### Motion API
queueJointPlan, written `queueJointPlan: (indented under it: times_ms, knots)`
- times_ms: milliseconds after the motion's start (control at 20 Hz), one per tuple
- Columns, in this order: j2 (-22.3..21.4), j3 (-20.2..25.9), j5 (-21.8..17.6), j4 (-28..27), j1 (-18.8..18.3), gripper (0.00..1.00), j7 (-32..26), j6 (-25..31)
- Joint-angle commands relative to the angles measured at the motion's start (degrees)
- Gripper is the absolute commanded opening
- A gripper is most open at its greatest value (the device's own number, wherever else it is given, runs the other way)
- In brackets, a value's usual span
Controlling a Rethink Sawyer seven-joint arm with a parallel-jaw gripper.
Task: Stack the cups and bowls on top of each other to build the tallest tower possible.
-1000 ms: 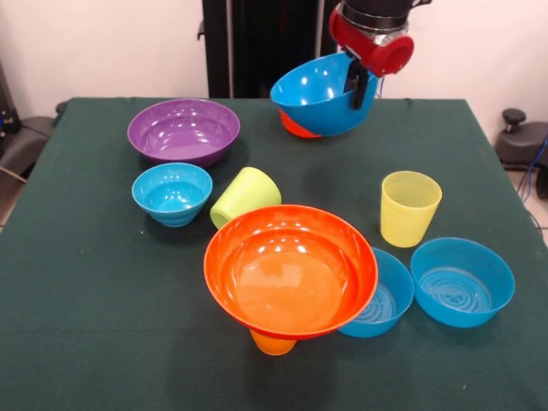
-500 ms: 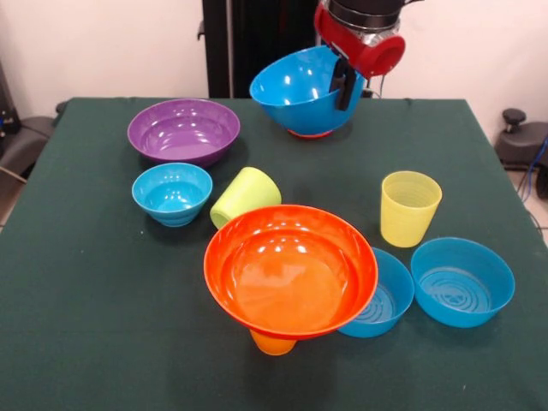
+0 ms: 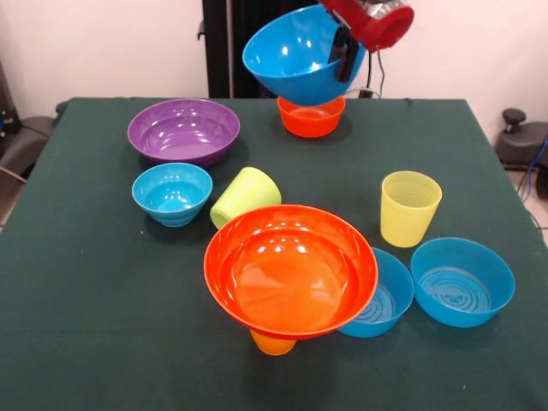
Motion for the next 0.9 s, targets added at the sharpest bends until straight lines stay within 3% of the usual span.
queueJointPlan:
  times_ms: [50,550,900]
  knots:
    - [4.8,0.9,-4.2,-10.8,0.4,0.00,11.5,9.2]
    - [13.8,-5.6,-4.7,-16.5,2.2,0.00,16.3,3.3]
    - [17.7,-7.0,-3.1,-16.2,2.6,0.00,17.3,-2.8]
